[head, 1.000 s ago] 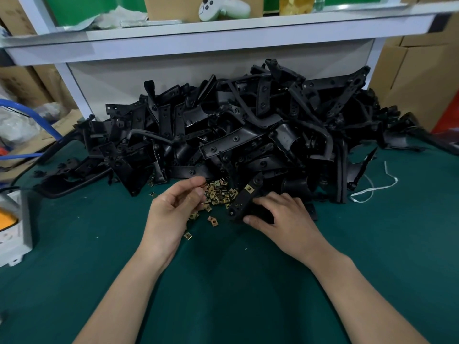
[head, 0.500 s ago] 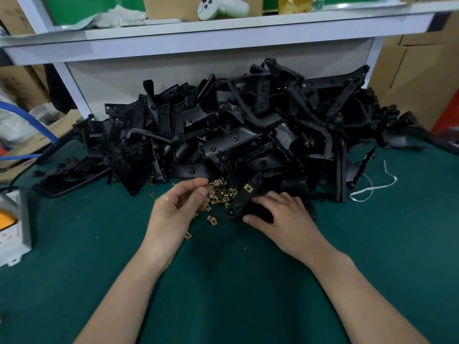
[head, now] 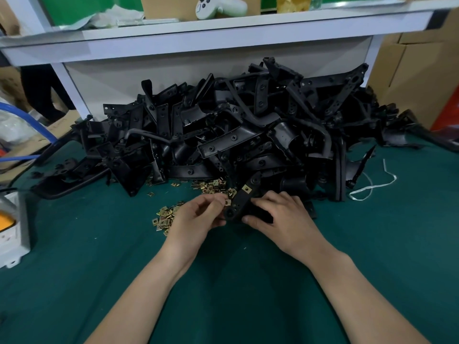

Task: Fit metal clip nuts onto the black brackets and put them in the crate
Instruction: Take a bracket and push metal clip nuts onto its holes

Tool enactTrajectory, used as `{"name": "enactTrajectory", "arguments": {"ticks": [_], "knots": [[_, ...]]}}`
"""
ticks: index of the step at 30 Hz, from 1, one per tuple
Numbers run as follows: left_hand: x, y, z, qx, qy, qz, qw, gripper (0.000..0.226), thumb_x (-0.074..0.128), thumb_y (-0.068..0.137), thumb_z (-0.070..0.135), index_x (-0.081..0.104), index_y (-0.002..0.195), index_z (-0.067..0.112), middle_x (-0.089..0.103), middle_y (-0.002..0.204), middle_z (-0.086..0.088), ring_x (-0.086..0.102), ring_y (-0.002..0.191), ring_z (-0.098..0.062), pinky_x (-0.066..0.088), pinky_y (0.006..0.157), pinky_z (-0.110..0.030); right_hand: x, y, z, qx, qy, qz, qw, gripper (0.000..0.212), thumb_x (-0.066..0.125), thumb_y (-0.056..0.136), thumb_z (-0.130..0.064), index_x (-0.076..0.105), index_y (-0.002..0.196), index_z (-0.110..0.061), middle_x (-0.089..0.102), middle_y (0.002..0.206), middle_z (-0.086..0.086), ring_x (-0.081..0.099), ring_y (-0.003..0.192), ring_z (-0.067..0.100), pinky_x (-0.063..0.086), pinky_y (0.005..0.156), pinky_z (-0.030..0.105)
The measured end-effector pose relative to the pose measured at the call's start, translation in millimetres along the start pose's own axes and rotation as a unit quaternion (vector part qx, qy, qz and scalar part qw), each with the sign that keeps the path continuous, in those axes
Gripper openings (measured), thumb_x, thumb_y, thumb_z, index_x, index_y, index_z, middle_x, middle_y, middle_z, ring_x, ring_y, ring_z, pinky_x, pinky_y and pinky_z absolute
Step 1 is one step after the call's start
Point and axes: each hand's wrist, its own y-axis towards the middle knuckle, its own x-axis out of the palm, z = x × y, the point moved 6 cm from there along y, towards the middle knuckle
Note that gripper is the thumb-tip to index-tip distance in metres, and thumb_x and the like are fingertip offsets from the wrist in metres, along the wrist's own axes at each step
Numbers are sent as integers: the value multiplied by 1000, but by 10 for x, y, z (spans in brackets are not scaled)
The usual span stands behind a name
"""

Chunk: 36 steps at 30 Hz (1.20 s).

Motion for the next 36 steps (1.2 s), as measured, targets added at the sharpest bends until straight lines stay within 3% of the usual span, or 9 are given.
{"name": "enactTrajectory", "arguments": {"ticks": [7, 13, 18, 23, 26, 32, 36], "knots": [[-22, -20, 27, 9, 41, 15, 999, 15, 65, 98, 26, 79, 95, 22, 77, 97, -6, 66, 83, -12, 57, 81, -30, -24, -10, -17, -5, 10, 10, 1000, 69, 38, 89, -72, 57, 141, -29, 54, 117, -17, 38, 103, 5, 18, 88, 22], [68, -110, 124, 75, 141, 32, 987, 14, 63, 98, 27, 75, 103, 35, 76, 90, 16, 67, 82, 3, 52, 76, -13, -35, -29, -58, -3, -4, 19, 1000, 62, 43, 91, -68, 59, 139, -32, 57, 116, -14, 46, 106, 11, 21, 87, 24], [150, -205, 89, 92, 202, 32, 974, 29, 71, 93, 31, 63, 119, 39, 72, 95, 17, 66, 85, -2, 48, 72, -9, -52, -33, -69, 2, -8, 25, 1000, 57, 49, 94, -64, 59, 139, -31, 60, 118, -9, 50, 109, 17, 28, 91, 30], [172, -213, 85, 134, 292, 63, 945, 35, 70, 93, 34, 57, 125, 42, 63, 116, 20, 58, 111, 1, 49, 96, -23, -61, -40, -80, 7, -6, 35, 999, 55, 54, 94, -59, 61, 138, -27, 61, 117, -6, 52, 109, 20, 30, 91, 33], [166, -212, 70, 143, 308, 71, 938, 33, 69, 93, 37, 54, 120, 49, 62, 116, 26, 56, 112, 4, 50, 97, -27, -56, -40, -76, 6, -10, 31, 999, 56, 54, 94, -59, 60, 139, -27, 60, 118, -7, 51, 109, 20, 28, 89, 31], [145, -214, 40, 139, 343, 71, 926, 42, 63, 91, 50, 53, 131, 43, 58, 123, 25, 53, 116, 3, 48, 98, -29, -59, -45, -71, 6, -12, 31, 999, 56, 52, 94, -60, 60, 139, -27, 61, 119, -6, 52, 109, 19, 28, 90, 31], [182, -248, 120, 171, 418, 82, 889, 47, 58, 91, 53, 59, 129, 25, 58, 113, 18, 52, 111, -4, 48, 91, -29, -59, -45, -73, 5, -12, 28, 1000, 56, 52, 95, -60, 59, 140, -27, 61, 120, -7, 52, 111, 19, 30, 92, 33]]}}
